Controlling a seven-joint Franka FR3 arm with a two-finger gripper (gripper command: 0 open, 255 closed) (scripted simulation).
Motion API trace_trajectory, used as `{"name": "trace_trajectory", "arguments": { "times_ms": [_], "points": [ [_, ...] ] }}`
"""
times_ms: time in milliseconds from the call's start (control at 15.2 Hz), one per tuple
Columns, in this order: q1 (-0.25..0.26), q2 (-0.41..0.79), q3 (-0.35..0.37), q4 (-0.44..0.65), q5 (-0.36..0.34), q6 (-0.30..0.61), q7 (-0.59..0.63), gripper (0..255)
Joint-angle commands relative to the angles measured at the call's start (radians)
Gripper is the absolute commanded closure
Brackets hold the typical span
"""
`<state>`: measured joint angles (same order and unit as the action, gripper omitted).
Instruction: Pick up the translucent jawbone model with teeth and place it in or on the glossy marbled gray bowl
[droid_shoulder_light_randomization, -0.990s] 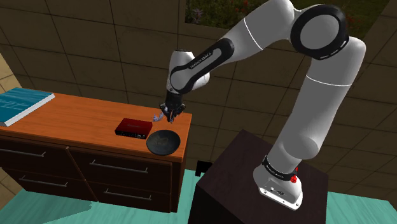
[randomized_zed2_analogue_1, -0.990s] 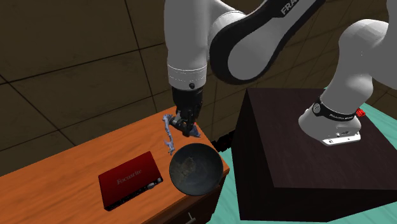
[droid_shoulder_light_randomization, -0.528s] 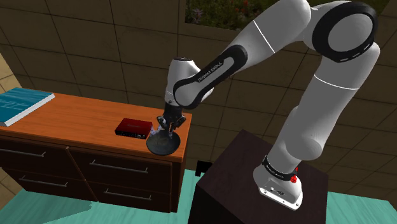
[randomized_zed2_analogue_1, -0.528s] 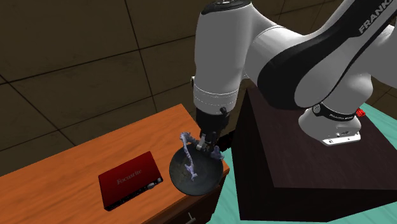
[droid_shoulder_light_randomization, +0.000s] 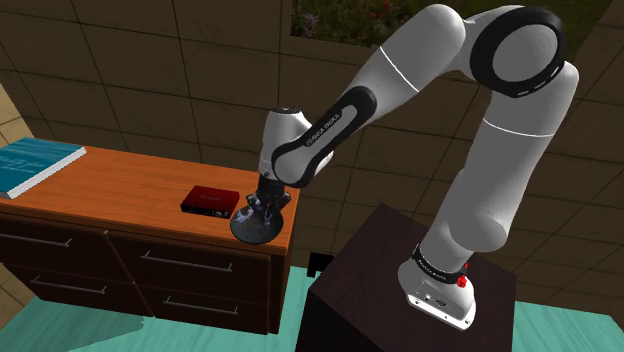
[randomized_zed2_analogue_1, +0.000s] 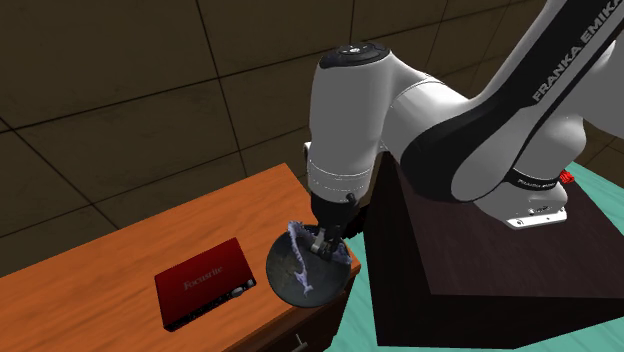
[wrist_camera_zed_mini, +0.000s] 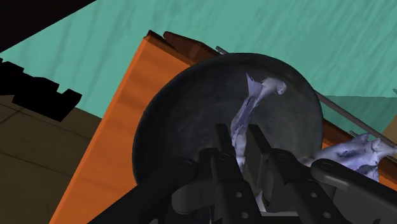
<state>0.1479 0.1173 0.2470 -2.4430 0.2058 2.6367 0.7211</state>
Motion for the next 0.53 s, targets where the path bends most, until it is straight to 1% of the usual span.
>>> {"name": "trace_trajectory", "arguments": {
  "times_ms": [0,198,462],
  "points": [
    [0.000,0.025,-0.001,-0.003,-0.001,0.029,-0.003,255],
    [0.003,0.068,-0.003,-0.005,-0.006,0.073,-0.005,255],
    [0.003,0.068,-0.003,-0.005,-0.006,0.073,-0.005,255]
  ]
}}
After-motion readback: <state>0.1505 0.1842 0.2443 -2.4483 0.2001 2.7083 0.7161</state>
